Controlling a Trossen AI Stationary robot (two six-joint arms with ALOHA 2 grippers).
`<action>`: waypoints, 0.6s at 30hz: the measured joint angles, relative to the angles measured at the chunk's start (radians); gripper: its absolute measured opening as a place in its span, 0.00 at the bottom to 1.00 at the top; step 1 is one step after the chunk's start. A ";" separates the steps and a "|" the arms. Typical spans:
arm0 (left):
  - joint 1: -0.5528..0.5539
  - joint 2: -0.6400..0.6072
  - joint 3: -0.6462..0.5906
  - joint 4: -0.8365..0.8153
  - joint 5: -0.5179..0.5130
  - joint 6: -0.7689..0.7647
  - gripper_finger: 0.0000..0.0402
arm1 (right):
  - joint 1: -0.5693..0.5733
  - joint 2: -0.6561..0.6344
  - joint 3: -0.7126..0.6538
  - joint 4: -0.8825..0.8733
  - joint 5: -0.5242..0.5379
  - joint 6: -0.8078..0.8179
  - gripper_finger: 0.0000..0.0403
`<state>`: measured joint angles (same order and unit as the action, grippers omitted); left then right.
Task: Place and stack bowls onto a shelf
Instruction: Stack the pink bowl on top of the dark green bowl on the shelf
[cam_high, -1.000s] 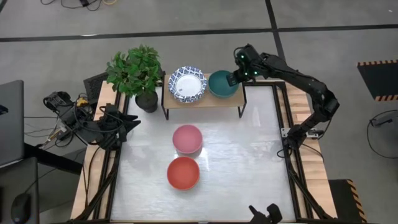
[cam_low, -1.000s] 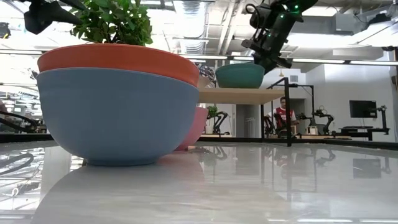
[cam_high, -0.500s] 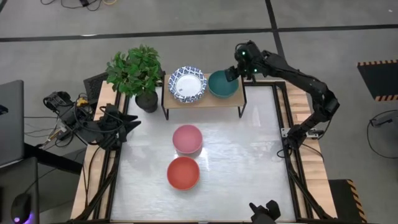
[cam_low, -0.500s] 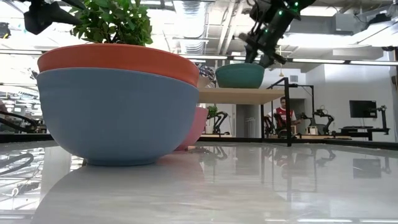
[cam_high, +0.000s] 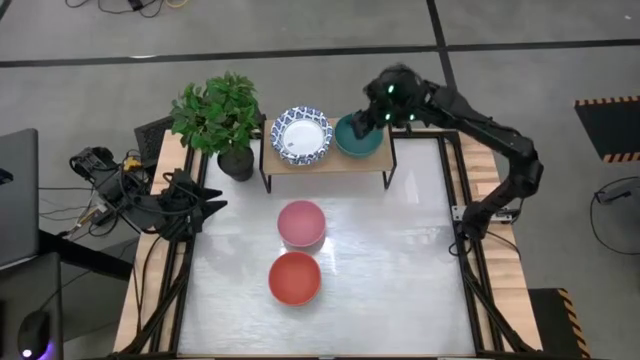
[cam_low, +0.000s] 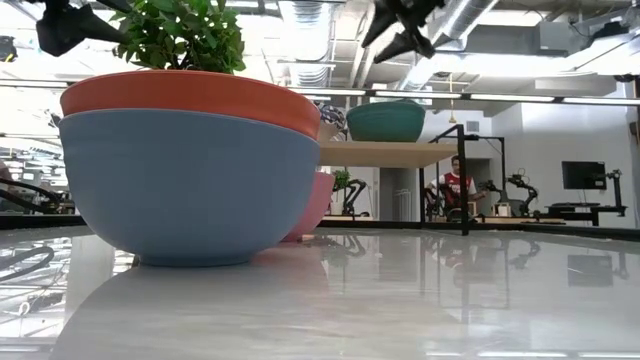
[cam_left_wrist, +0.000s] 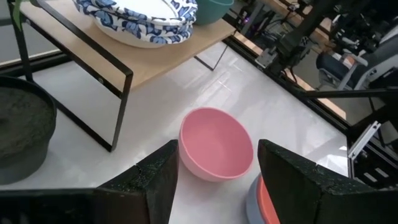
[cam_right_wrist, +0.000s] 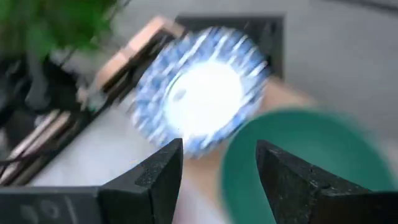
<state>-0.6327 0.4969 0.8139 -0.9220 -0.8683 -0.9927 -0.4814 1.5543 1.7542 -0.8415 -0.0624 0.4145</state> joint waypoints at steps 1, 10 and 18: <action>0.000 0.000 0.000 -0.006 0.000 -0.003 0.51 | 0.037 0.000 -0.003 -0.020 0.001 0.004 0.56; 0.000 0.000 0.000 -0.018 0.021 0.031 0.51 | 0.372 0.006 -0.140 -0.040 0.218 0.219 0.56; 0.000 0.000 0.000 -0.070 0.044 0.046 0.51 | 0.520 0.005 -0.288 -0.001 0.314 0.458 0.56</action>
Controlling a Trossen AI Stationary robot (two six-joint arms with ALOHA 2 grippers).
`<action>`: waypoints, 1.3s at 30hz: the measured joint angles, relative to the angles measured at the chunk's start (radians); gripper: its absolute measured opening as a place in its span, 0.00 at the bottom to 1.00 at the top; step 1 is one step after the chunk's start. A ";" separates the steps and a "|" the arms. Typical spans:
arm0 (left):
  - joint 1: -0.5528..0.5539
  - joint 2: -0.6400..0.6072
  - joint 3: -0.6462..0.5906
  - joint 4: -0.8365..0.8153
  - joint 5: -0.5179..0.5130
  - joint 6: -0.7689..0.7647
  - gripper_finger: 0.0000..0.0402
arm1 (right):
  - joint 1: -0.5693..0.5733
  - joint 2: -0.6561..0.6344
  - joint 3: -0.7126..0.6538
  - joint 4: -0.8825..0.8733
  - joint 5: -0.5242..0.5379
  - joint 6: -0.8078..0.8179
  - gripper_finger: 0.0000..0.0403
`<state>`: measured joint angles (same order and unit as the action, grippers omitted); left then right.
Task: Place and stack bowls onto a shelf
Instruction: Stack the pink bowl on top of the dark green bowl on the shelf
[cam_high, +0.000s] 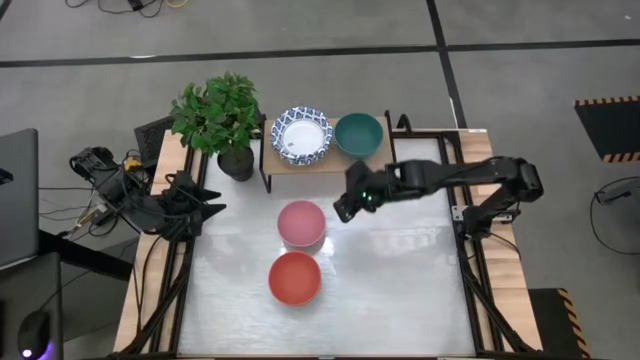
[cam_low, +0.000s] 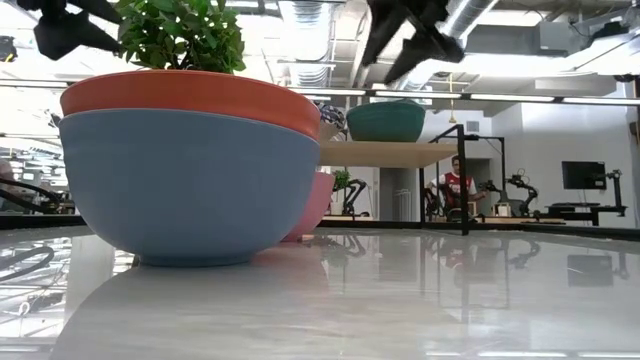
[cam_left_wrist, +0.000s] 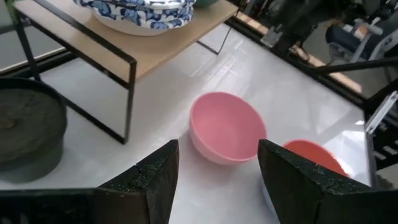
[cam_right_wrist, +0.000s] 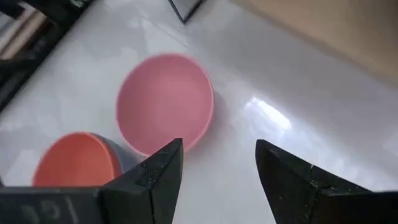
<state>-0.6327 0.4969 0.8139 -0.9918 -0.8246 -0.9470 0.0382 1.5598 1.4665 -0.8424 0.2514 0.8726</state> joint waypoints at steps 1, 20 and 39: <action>0.000 0.000 0.000 -0.011 0.000 0.000 0.51 | 0.013 0.000 -0.022 0.011 0.004 0.027 0.56; 0.000 0.000 0.000 -0.076 0.027 -0.014 0.51 | 0.067 0.000 -0.340 0.471 0.066 0.148 0.56; 0.000 0.011 0.001 -0.074 0.024 -0.040 0.51 | 0.060 0.233 -0.272 0.545 0.030 0.128 0.56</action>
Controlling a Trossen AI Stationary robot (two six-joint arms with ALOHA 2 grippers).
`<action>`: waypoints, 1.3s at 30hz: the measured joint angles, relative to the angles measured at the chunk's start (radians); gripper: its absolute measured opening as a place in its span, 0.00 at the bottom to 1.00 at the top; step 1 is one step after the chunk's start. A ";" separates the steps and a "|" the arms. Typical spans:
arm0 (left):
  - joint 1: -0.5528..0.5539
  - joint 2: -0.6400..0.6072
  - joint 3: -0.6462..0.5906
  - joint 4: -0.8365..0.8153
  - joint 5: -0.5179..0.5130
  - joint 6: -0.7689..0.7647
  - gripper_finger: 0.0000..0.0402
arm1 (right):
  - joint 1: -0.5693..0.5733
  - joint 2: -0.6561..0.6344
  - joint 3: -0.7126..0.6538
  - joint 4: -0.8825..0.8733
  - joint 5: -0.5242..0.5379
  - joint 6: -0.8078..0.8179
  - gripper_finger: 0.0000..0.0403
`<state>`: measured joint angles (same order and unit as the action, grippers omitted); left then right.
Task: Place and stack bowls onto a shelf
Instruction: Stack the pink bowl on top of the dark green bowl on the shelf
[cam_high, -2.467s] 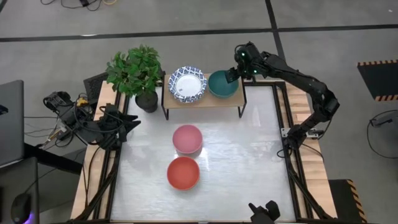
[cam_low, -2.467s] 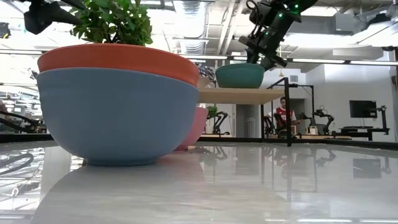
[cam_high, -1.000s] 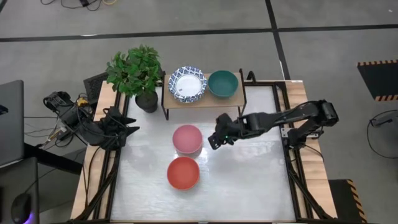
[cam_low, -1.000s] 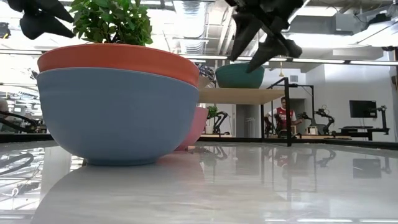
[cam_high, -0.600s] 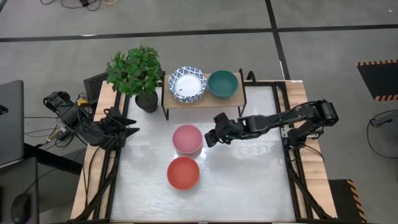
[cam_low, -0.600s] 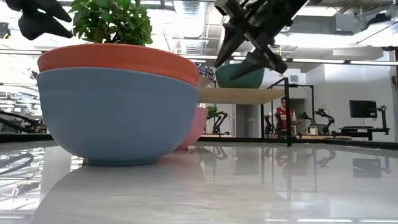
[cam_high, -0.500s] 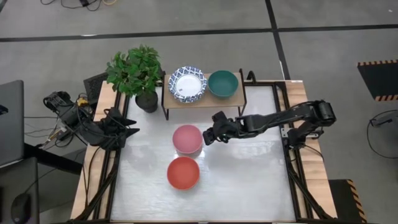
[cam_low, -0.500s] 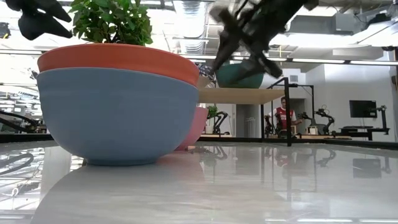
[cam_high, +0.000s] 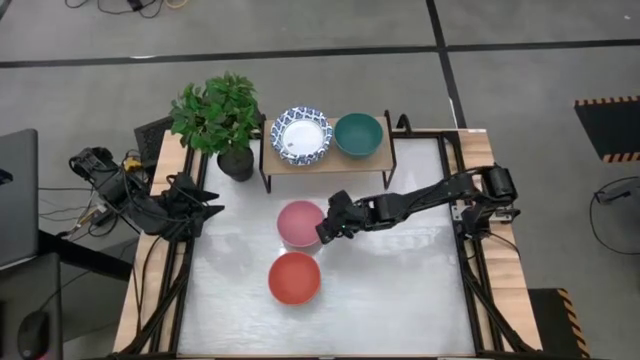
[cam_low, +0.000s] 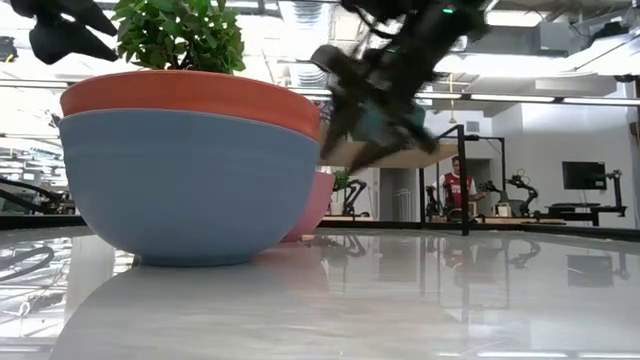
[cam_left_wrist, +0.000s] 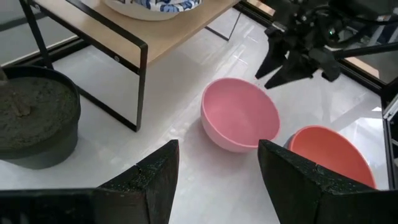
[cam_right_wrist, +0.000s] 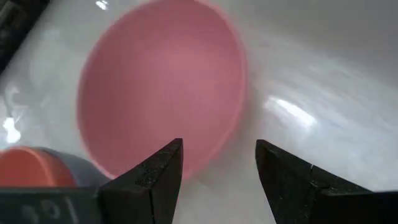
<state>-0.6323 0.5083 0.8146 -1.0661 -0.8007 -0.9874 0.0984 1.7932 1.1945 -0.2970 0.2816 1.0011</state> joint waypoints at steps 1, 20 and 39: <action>0.000 0.001 0.000 0.002 0.000 0.000 0.51 | -0.002 0.008 0.018 0.025 0.004 -0.011 0.56; 0.000 0.066 0.000 0.010 0.035 -0.035 0.51 | 0.046 0.071 0.042 0.006 0.063 -0.068 0.56; 0.000 0.068 0.000 0.010 0.028 -0.074 0.51 | 0.091 -0.089 0.041 -0.253 0.187 0.027 0.56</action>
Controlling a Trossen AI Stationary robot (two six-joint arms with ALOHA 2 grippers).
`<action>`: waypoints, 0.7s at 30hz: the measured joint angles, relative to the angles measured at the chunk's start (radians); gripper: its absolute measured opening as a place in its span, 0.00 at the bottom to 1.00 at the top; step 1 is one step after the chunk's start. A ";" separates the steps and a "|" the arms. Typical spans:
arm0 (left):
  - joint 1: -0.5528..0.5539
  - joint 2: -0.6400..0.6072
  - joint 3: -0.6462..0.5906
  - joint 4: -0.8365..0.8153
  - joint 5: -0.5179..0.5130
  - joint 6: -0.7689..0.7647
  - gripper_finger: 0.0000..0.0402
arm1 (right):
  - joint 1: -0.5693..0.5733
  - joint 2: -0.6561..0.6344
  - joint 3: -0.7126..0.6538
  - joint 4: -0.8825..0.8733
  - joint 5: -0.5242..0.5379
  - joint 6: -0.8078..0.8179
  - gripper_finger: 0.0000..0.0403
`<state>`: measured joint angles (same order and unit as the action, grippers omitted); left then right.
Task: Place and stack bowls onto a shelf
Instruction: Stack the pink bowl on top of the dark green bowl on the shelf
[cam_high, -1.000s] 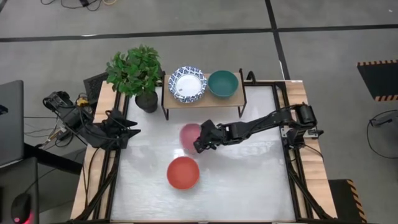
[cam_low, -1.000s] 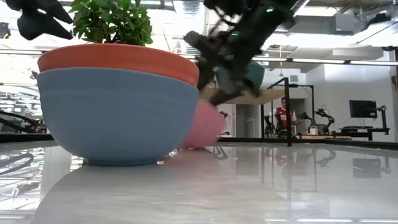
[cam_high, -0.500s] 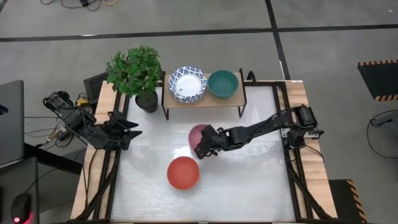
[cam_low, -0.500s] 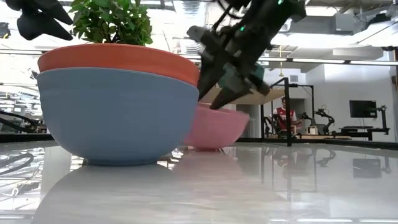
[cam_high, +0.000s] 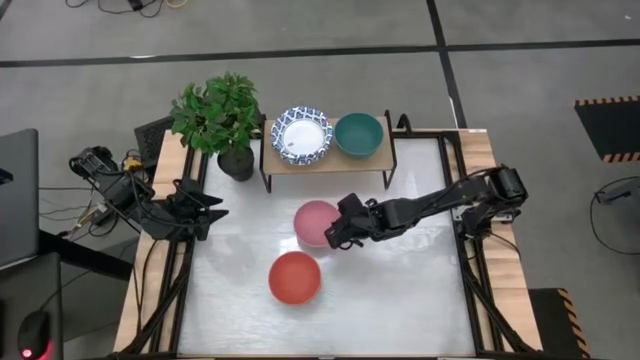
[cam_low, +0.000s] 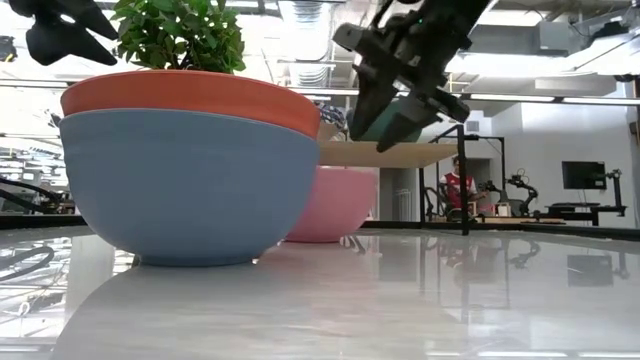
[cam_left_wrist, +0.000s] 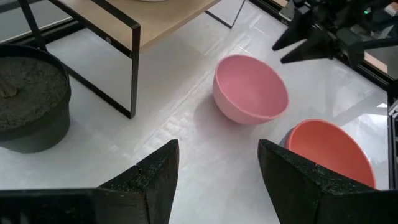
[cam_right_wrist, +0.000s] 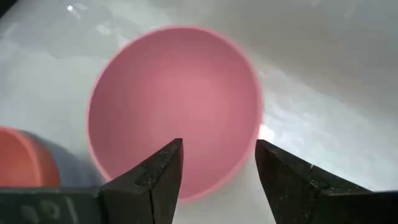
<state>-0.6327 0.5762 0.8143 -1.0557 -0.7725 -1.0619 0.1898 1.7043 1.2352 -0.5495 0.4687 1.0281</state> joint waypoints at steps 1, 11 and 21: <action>0.000 0.000 0.000 0.000 0.000 -0.001 0.51 | -0.004 0.002 0.000 0.008 0.001 -0.009 0.56; 0.000 0.000 0.000 -0.001 -0.001 -0.001 0.51 | -0.015 0.149 0.000 0.052 -0.068 0.019 0.56; 0.000 0.000 0.000 -0.005 -0.049 0.013 0.51 | -0.031 0.185 0.000 0.062 -0.211 0.021 0.12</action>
<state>-0.6324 0.5762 0.8143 -1.0603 -0.8211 -1.0492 0.1589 1.8892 1.2350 -0.4879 0.2582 1.0492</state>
